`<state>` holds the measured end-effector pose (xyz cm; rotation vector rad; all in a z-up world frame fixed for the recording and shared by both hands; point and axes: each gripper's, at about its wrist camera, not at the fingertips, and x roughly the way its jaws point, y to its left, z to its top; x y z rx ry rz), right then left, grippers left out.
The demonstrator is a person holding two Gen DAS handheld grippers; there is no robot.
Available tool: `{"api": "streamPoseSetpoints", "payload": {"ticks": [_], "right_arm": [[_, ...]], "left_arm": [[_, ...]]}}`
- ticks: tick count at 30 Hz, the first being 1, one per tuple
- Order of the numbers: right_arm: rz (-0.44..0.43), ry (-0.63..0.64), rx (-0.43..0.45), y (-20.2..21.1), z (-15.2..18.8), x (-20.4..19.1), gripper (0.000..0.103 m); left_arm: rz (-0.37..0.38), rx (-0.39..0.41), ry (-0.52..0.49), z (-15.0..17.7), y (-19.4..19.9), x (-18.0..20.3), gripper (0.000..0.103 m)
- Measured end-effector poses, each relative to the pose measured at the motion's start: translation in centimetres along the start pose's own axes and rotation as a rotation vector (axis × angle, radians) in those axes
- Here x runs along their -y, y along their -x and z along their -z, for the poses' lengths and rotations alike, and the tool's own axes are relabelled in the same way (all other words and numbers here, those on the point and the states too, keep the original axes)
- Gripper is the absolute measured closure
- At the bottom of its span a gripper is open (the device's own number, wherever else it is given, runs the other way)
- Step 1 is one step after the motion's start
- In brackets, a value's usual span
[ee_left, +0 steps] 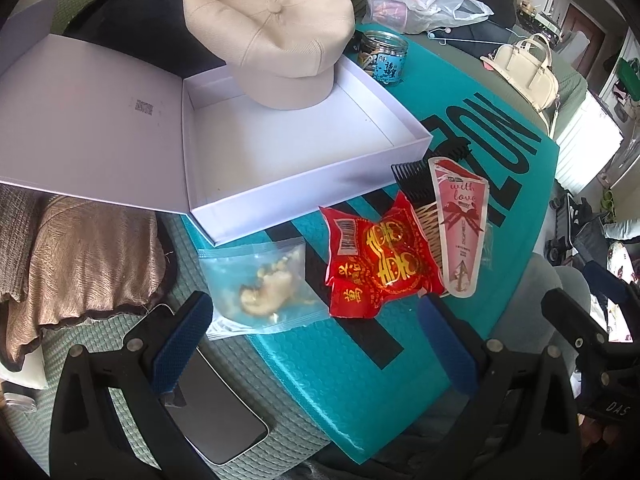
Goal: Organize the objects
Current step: 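Move the left tool toward the clear zip bag with pastry, then grasp the clear zip bag with the left tool while the right tool grasps the pink packet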
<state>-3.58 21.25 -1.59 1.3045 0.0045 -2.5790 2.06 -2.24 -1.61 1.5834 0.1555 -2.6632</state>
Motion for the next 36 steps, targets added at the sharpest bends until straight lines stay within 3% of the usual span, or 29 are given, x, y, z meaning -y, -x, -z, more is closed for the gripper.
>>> {"api": "streamPoseSetpoints", "payload": {"ticks": [6, 12, 31, 36], "right_arm": [[-0.024, -0.004, -0.012, -1.1, 0.3, 0.1, 0.001], [-0.045, 0.000, -0.029, -2.4, 0.6, 0.0, 0.001], [-0.084, -0.011, -0.071, -5.4, -0.6, 0.4, 0.001], [-0.102, -0.006, -0.057, -6.0, -1.6, 0.0, 0.001]], "left_arm": [[0.035, 0.005, 0.018, 0.4, -0.9, -0.4, 0.001], [-0.021, 0.005, 0.021, 0.3, -2.3, -1.8, 0.004], [-0.051, -0.173, 0.159, -0.7, -9.7, -6.0, 0.004], [-0.035, -0.165, 0.178, -0.9, -10.6, -6.8, 0.012]]}}
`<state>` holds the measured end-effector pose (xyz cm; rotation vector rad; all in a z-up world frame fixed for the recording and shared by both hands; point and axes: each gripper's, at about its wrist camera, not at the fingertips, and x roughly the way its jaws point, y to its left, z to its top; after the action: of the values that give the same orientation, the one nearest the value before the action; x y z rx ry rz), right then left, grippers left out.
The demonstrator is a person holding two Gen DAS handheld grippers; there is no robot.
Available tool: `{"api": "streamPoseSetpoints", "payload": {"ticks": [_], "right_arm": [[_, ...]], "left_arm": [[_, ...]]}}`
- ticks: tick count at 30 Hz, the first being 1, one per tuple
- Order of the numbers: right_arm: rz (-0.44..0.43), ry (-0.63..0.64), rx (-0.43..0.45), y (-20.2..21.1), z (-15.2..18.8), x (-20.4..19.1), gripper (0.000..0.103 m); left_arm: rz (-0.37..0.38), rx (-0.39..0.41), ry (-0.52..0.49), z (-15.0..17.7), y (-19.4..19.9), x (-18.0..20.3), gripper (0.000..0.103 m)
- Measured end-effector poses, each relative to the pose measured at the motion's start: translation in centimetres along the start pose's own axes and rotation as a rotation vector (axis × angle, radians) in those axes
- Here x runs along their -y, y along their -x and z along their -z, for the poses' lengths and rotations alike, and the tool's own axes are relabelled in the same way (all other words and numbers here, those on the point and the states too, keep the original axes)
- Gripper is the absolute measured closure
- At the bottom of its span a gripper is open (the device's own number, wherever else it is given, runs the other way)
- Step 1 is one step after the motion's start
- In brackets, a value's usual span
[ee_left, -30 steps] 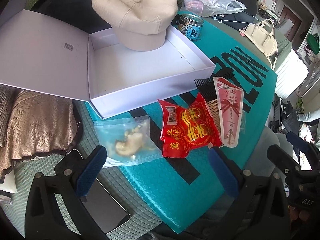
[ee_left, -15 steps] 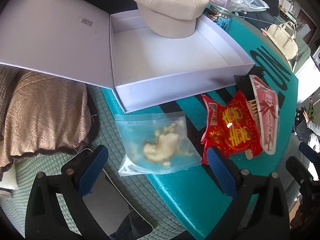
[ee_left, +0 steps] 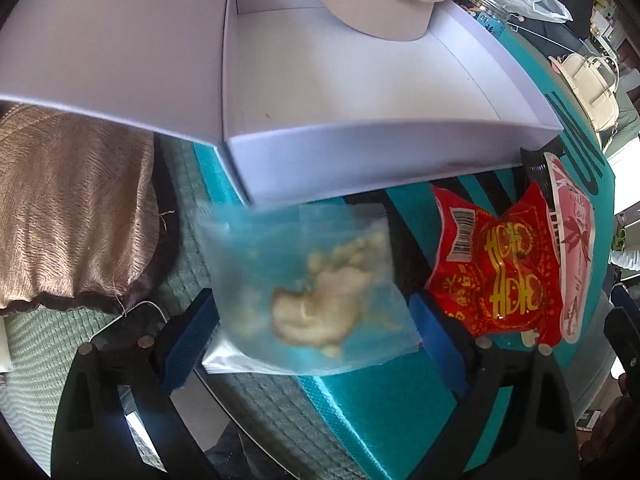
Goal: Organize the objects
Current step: 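Grasp the clear zip bag with the left tool while the right tool grasps the pink packet, then carry the zip bag with the left tool while the right tool carries the pink packet toward the box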
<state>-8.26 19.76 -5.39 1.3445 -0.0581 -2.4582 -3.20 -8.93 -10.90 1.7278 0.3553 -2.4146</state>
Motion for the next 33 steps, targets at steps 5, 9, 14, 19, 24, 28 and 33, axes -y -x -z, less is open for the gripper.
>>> {"api": "streamPoseSetpoints", "payload": {"ticks": [5, 9, 14, 19, 24, 28, 33], "right_arm": [[-0.002, 0.011, 0.019, -1.2, -1.1, -0.7, 0.004], [-0.003, 0.001, 0.026, -2.5, -2.0, -1.0, 0.016], [-0.014, -0.019, 0.031, -4.0, -2.7, -1.2, 0.026], [0.041, 0.033, 0.064, -4.6, -2.9, -1.9, 0.057], [0.037, 0.065, 0.067, -4.6, -2.8, -2.2, 0.079], [0.005, 0.052, 0.083, -3.8, -2.5, -2.2, 0.089], [-0.015, 0.048, 0.116, -2.3, -2.0, -2.2, 0.090]], "left_arm": [[0.009, 0.021, -0.027, -0.3, -0.2, 0.1, 0.018], [-0.003, 0.025, -0.050, -0.2, -0.2, 0.1, 0.019], [0.002, 0.022, -0.046, 0.0, -0.2, -0.5, 0.020], [-0.017, 0.047, -0.046, -0.4, 0.0, -1.0, 0.020], [-0.028, 0.069, -0.056, -1.0, -0.1, -1.1, 0.020], [-0.024, 0.087, -0.059, -1.4, 0.1, -1.1, 0.020], [-0.023, 0.121, -0.069, -1.2, 0.6, -0.5, 0.020]]}}
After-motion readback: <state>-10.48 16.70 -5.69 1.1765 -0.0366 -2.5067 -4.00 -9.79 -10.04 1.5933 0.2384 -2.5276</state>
